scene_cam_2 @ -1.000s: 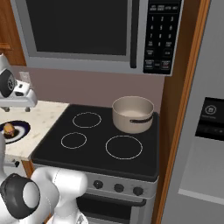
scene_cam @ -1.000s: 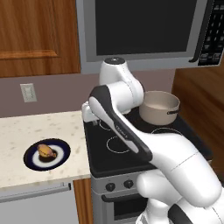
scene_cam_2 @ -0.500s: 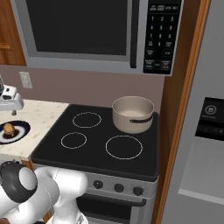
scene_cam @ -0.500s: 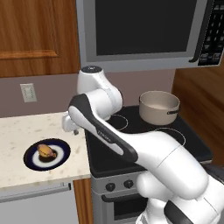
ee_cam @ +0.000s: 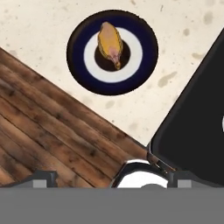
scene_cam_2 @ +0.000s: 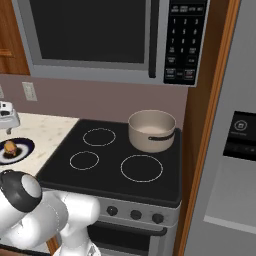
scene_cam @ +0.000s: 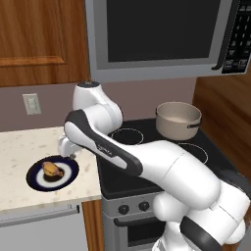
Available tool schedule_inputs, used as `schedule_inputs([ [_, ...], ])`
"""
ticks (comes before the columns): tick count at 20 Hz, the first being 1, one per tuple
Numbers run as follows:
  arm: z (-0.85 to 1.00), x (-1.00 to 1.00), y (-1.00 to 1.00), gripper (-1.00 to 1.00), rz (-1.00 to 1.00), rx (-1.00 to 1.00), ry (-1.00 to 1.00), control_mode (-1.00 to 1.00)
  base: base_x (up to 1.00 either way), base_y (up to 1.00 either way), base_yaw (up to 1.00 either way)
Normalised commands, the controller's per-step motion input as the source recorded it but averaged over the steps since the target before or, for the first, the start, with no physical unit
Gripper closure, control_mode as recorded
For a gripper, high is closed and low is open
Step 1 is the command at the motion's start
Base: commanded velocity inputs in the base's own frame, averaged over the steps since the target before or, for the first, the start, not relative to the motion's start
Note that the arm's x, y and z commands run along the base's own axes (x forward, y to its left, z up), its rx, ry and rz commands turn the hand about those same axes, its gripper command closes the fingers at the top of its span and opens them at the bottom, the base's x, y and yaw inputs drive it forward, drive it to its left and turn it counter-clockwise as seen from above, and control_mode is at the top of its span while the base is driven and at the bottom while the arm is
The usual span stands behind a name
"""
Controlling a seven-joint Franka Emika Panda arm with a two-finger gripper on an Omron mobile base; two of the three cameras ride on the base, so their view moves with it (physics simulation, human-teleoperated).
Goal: Retrieve the frozen meat and place it in the pot on a burner. Then turn the burner on.
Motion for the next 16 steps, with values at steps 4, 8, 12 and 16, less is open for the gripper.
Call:
schedule_inputs([
  [4,-0.10,0.18,0.45,-1.00,0.23,0.00,0.00,-1.00,0.00,0.00,0.00],
  [8,-0.08,0.30,0.30,-1.00,0.16,0.00,0.00,-1.00,0.00,0.00,0.00],
  [12,-0.20,0.35,0.16,-1.00,0.06,-0.01,0.00,-1.00,0.00,0.00,0.00],
  [16,-0.20,0.21,0.35,-1.00,0.02,-0.01,0.03,-1.00,0.00,0.00,0.00],
])
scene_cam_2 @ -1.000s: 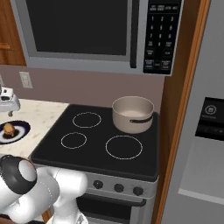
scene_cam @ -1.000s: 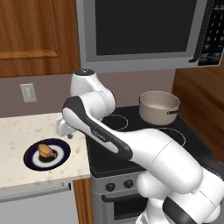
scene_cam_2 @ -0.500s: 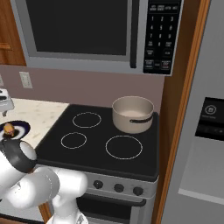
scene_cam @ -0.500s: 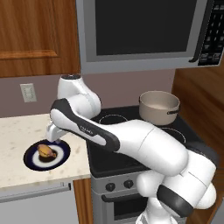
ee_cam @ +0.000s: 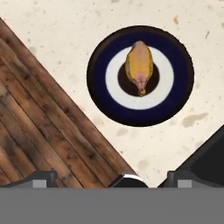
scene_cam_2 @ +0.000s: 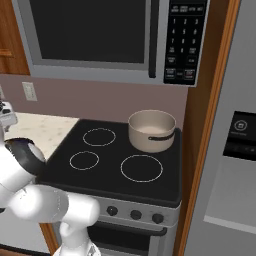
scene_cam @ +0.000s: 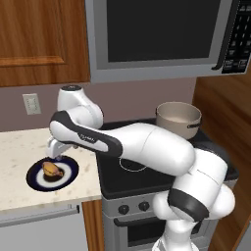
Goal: Retrieve the frozen meat and place it in the pot on a burner. Then turn the burner on.
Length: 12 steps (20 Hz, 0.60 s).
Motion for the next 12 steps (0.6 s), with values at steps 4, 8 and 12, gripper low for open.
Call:
schedule_inputs([
  [4,-0.13,0.14,0.30,-1.00,0.00,-0.01,0.01,-1.00,0.00,0.00,0.00],
  [8,-0.21,0.15,0.00,-1.00,0.00,0.00,0.05,-1.00,0.00,0.00,0.00],
  [12,-0.31,0.19,0.00,-1.00,0.00,-0.04,0.00,-1.00,0.00,0.00,0.00],
])
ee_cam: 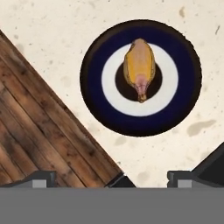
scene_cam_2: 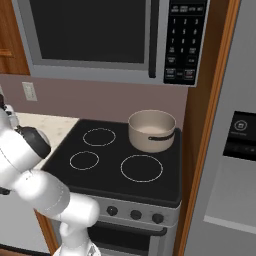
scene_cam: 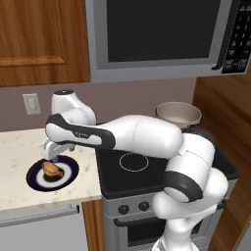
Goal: Retrieve the frozen meat and place it in the pot on a burner. Then turn the burner on.
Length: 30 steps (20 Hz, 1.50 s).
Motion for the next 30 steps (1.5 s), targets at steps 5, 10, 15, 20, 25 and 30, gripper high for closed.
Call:
schedule_inputs([
  [5,-0.27,0.27,0.18,-1.00,0.00,-0.08,0.00,-1.00,0.00,0.00,0.00],
  [10,-0.18,0.26,0.11,-1.00,0.00,-0.09,0.00,-1.00,0.00,0.00,0.00],
  [15,-0.14,0.22,0.12,-1.00,0.00,-0.06,0.00,-1.00,0.00,0.00,0.00],
  [20,-0.11,0.19,0.27,-1.00,0.00,-0.03,0.03,-1.00,0.00,0.00,0.00],
  [25,-0.19,0.28,0.29,-1.00,0.00,-0.04,0.03,-1.00,0.00,0.00,0.00],
  [30,-0.24,0.35,0.12,-1.00,0.00,-0.04,0.00,-1.00,0.00,0.00,0.00],
])
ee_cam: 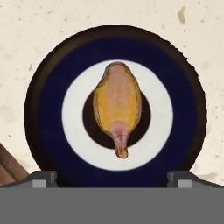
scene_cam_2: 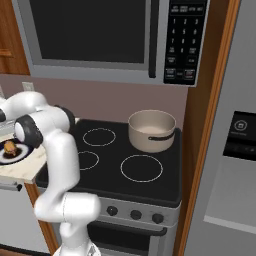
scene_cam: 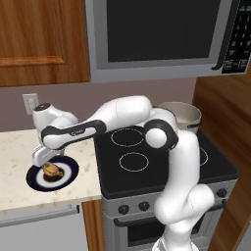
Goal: Retrieve the frozen meat and place it in the pot on a burner. Then turn the burner on.
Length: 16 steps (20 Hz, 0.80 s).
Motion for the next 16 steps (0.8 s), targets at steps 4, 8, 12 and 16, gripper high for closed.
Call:
schedule_inputs([
  [4,-0.24,0.38,0.14,-1.00,0.00,-0.04,0.00,-1.00,0.00,0.00,0.00],
  [8,-0.27,0.35,0.14,-1.00,0.00,-0.03,0.02,-1.00,0.00,0.00,0.00],
  [12,-0.32,0.31,0.15,-1.00,0.00,-0.01,0.03,-1.00,0.00,0.00,0.00],
  [16,-0.27,0.13,0.06,-1.00,0.00,0.00,0.04,-1.00,0.00,0.00,0.00],
])
